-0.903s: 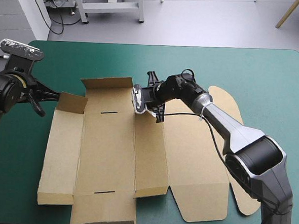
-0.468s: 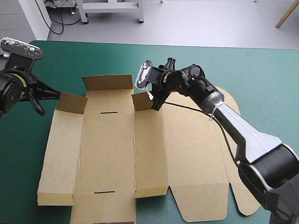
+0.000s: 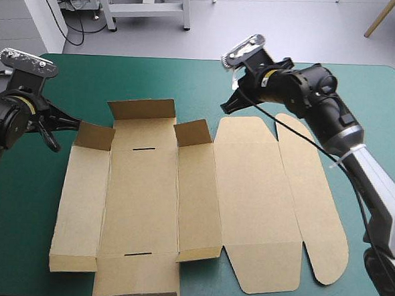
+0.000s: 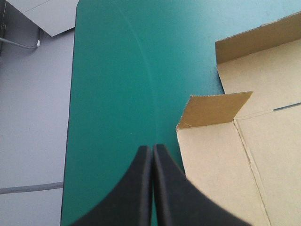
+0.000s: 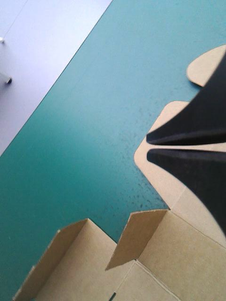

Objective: Fold the box

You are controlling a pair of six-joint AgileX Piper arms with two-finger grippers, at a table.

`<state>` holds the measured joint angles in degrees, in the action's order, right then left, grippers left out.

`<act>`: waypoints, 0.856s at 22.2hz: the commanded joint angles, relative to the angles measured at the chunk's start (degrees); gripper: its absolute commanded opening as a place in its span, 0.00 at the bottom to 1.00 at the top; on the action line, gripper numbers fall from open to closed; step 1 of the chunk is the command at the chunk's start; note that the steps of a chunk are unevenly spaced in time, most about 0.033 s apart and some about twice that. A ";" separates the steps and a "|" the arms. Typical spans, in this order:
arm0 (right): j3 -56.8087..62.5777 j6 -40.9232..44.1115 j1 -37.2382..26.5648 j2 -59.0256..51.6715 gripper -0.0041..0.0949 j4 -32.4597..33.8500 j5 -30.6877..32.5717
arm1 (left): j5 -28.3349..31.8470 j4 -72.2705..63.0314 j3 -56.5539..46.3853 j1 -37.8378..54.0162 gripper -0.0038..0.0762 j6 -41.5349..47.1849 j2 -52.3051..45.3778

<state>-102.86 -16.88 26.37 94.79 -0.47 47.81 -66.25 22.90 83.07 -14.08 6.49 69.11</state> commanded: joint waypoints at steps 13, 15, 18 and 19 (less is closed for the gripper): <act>-0.56 6.42 -17.92 -7.53 0.03 -1.04 17.16 | -0.48 4.66 1.52 2.10 0.08 0.65 -1.30; 0.27 5.40 -18.42 -7.53 0.03 -2.22 17.24 | -0.59 -2.55 1.52 6.14 0.07 -3.78 -1.30; 0.39 4.47 -18.42 -7.53 0.03 -3.22 16.88 | -1.87 -16.99 1.52 17.10 0.07 -12.61 -1.30; 0.39 4.47 -18.42 -7.53 0.03 -3.21 16.76 | -3.20 -20.89 1.52 21.69 0.07 -15.18 -1.30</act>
<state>-101.18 -11.77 8.59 89.85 -3.31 67.38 -70.21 7.76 83.07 2.34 -4.79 69.11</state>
